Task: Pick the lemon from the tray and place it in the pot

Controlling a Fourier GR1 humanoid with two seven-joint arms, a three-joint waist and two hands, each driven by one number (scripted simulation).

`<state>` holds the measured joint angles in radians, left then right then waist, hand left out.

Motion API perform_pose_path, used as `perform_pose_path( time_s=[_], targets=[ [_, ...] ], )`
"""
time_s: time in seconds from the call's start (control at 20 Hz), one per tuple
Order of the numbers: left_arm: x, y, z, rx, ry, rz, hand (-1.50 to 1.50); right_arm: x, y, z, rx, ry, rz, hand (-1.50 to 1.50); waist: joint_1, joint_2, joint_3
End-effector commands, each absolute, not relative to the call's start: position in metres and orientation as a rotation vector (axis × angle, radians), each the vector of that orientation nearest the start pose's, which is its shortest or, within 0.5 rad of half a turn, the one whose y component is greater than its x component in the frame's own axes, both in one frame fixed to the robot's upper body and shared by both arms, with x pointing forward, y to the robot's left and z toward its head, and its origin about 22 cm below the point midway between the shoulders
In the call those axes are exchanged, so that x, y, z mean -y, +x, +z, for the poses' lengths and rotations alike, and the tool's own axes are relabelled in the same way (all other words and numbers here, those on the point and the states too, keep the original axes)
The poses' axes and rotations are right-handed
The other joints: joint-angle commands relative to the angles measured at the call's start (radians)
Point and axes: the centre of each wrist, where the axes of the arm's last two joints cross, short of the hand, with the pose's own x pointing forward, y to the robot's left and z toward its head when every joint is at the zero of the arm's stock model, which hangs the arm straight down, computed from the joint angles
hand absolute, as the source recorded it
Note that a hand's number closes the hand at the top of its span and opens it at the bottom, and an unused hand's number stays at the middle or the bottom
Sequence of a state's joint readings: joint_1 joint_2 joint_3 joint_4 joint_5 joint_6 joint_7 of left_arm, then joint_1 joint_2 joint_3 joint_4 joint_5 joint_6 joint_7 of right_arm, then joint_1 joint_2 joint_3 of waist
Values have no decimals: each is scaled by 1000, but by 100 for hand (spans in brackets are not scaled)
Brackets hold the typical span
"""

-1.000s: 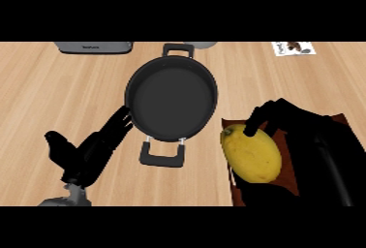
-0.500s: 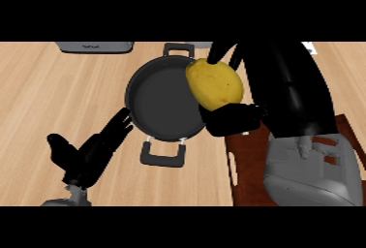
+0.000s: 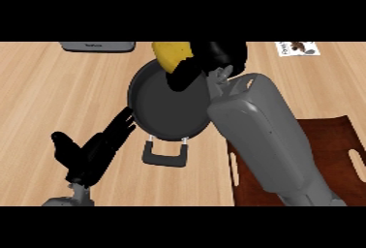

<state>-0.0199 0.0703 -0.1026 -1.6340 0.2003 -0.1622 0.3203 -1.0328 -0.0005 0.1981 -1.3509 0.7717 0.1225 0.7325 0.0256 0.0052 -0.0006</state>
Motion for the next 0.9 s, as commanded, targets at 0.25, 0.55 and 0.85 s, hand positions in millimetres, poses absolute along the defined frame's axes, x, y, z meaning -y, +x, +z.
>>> perform_pose_path(
  time_s=[0.25, 0.55, 0.85],
  targets=[
    [-212, 250, 27, 1325, -295, -198, 0, 17, 402, 195, 1665, -733, 790, 150, 17, 6, 0],
    [-204, 261, 30, 1334, -330, -220, 0, 5, 415, 176, 1646, -671, 739, 150, 57, 16, -1],
    [-192, 248, 22, 1339, -376, -250, 0, 16, 426, 156, 1516, -615, 622, 150, 107, 26, -2]
  ],
)
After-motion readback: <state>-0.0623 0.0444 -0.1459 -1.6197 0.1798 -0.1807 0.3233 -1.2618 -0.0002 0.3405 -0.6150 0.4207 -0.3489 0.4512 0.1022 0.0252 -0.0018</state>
